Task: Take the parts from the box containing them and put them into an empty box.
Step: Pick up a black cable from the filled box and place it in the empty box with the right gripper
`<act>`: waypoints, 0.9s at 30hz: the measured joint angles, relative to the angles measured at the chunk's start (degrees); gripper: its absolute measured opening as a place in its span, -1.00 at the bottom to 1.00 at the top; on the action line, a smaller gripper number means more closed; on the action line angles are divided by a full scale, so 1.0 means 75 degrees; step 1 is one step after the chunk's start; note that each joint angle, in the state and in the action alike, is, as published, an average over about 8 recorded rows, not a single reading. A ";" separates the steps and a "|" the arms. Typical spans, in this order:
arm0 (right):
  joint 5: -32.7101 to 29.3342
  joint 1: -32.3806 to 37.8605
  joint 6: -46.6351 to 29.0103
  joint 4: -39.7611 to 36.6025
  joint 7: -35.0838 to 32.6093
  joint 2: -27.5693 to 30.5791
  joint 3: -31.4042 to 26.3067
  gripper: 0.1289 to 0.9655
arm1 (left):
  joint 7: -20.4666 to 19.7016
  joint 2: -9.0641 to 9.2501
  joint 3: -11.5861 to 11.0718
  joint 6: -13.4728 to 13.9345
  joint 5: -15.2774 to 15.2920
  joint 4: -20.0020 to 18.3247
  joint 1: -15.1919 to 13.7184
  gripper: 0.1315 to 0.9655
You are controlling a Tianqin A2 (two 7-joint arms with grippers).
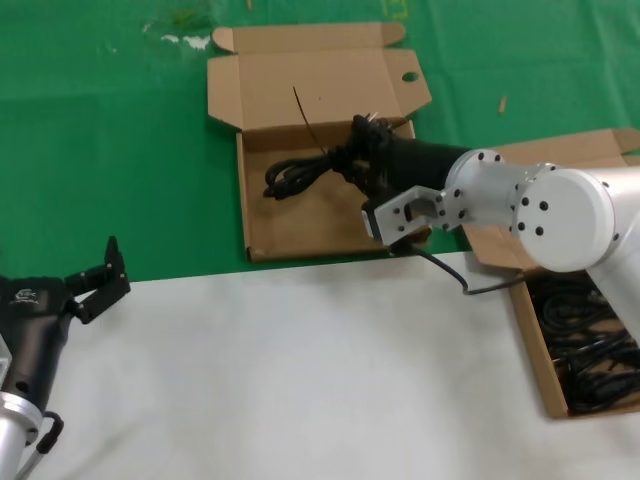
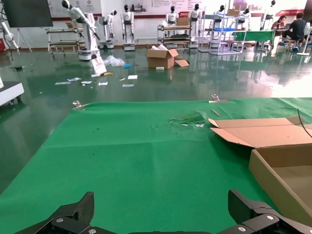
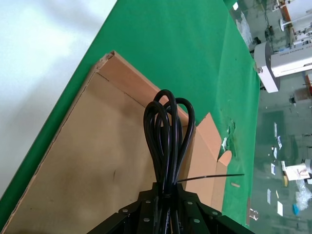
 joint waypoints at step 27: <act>0.0019 0.0020 0.0022 -0.0057 -0.0035 -0.0026 -0.0013 -0.72 | 0.0000 0.0000 0.0000 0.0000 0.0000 0.0000 0.0000 1.00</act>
